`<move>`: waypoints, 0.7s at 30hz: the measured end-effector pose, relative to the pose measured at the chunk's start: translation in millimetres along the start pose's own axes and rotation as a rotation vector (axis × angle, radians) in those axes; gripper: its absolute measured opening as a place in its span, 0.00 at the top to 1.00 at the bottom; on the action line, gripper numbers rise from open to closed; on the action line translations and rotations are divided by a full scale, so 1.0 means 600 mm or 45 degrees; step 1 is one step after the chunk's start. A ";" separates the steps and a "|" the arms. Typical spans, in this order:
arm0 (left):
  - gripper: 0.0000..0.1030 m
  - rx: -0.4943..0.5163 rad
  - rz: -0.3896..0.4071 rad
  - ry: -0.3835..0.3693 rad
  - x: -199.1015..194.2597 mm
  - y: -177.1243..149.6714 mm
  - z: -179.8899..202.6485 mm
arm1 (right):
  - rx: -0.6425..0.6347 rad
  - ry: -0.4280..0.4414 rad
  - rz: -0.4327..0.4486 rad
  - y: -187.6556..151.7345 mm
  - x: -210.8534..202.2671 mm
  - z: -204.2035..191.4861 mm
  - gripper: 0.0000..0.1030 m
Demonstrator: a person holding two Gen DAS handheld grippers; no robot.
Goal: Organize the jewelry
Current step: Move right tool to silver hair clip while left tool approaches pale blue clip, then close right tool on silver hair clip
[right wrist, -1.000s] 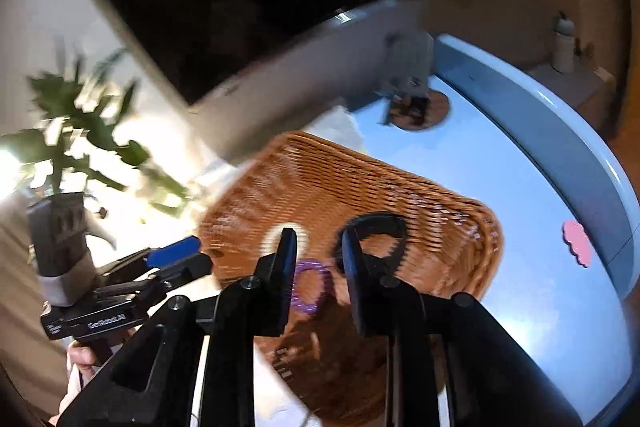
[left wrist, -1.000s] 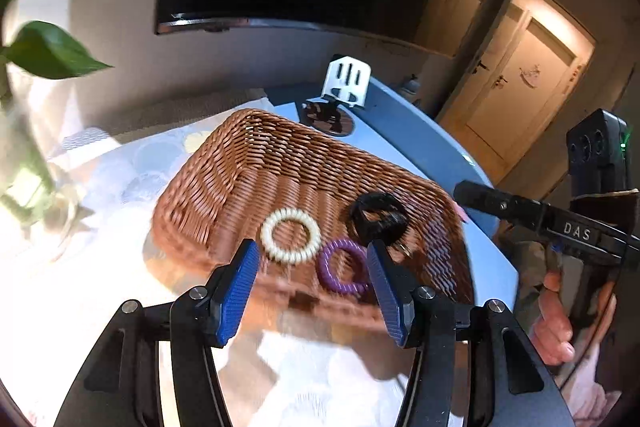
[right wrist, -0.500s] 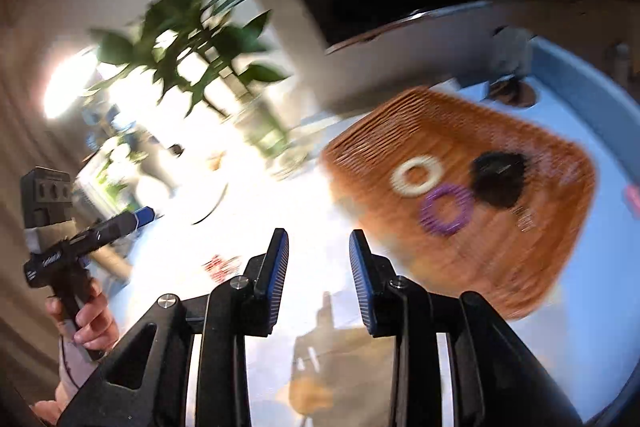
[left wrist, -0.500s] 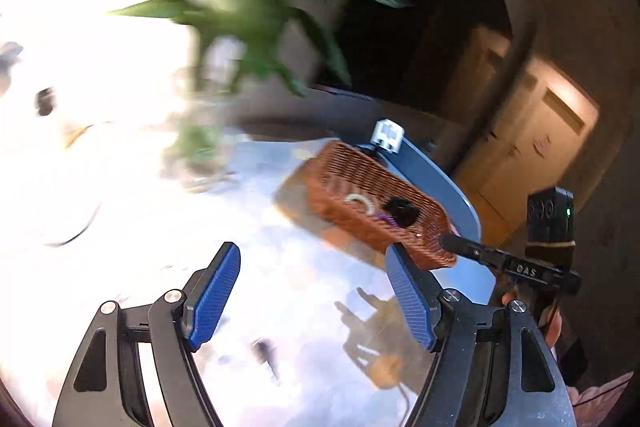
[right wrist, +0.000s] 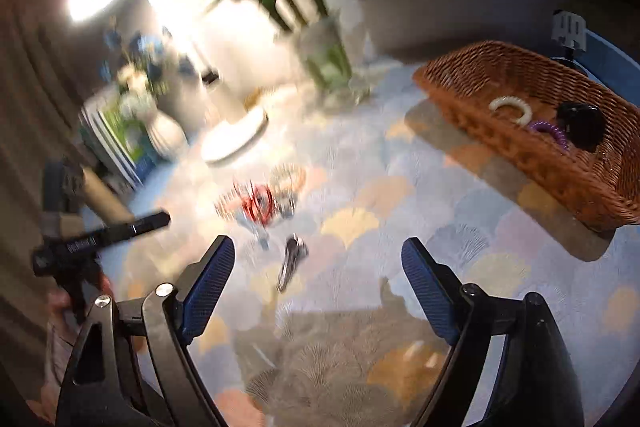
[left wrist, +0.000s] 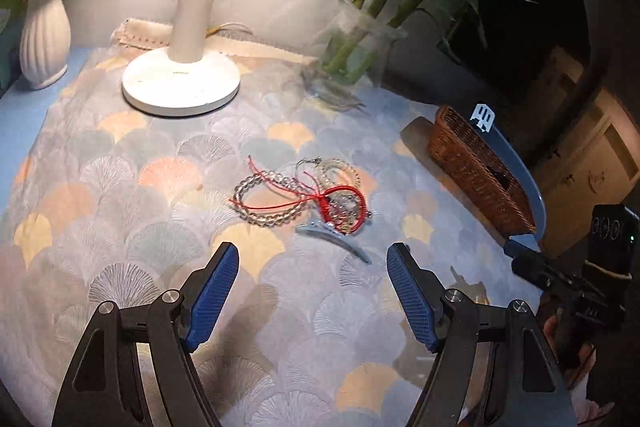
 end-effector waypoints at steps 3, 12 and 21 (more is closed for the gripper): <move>0.25 -0.018 -0.022 -0.005 0.010 -0.005 -0.020 | -0.032 -0.008 -0.086 -0.015 0.034 -0.026 0.23; 0.40 0.018 -0.103 -0.051 0.053 -0.016 0.000 | -0.048 -0.035 -0.237 -0.023 0.127 -0.063 0.39; 0.50 -0.228 -0.067 -0.016 0.108 -0.010 -0.008 | -0.181 -0.179 -0.180 -0.013 0.163 -0.087 0.51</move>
Point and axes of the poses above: each gripper's, at about its wrist camera, not at the fingertips, and x roughly the way its jaws point, z to its right, y to its top, the point moved 5 cm from there along x, roughly the way its jaws point, and after that the axes turned 6 degrees about -y, right-handed, at the moved point
